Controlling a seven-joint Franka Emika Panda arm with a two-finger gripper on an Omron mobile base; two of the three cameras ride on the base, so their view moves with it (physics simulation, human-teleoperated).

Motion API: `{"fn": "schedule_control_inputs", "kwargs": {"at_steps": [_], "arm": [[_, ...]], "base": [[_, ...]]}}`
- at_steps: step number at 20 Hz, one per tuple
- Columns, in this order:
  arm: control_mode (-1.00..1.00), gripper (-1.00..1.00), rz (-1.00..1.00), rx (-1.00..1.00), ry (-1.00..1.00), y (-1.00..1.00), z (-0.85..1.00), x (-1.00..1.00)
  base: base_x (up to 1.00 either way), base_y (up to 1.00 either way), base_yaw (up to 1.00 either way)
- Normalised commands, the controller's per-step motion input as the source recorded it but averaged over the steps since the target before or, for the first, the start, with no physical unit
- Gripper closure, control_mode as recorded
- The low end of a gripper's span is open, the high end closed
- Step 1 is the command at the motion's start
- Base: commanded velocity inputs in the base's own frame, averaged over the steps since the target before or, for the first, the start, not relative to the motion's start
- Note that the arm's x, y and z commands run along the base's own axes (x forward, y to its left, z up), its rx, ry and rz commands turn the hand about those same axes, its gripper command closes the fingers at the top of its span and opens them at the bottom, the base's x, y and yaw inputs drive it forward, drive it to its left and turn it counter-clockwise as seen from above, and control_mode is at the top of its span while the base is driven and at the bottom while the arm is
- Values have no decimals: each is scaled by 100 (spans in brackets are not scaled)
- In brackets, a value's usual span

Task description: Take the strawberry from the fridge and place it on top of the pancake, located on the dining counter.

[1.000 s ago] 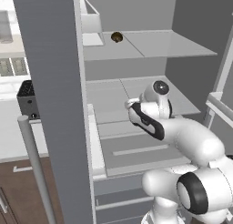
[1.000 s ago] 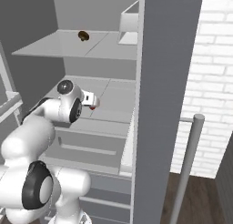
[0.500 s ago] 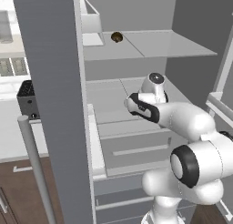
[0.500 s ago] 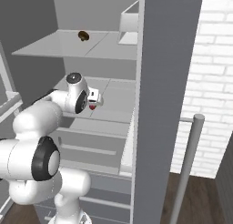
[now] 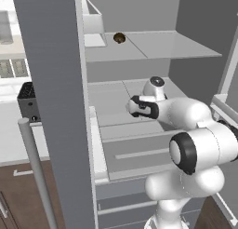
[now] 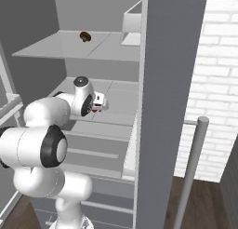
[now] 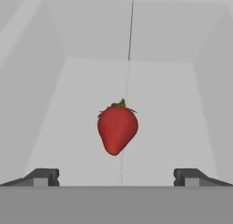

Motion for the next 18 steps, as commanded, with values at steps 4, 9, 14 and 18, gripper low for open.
{"fn": "schedule_control_inputs", "kwargs": {"at_steps": [4,9,14,18], "arm": [[-100,-100,0,0,0,0,-7,23],[-100,-100,0,0,0,0,-4,24],[-100,-100,0,0,0,0,-12,15],[-100,-100,0,0,0,0,-22,0]], "base": [[0,0,0],[0,0,0],[0,0,0],[0,0,0]]}}
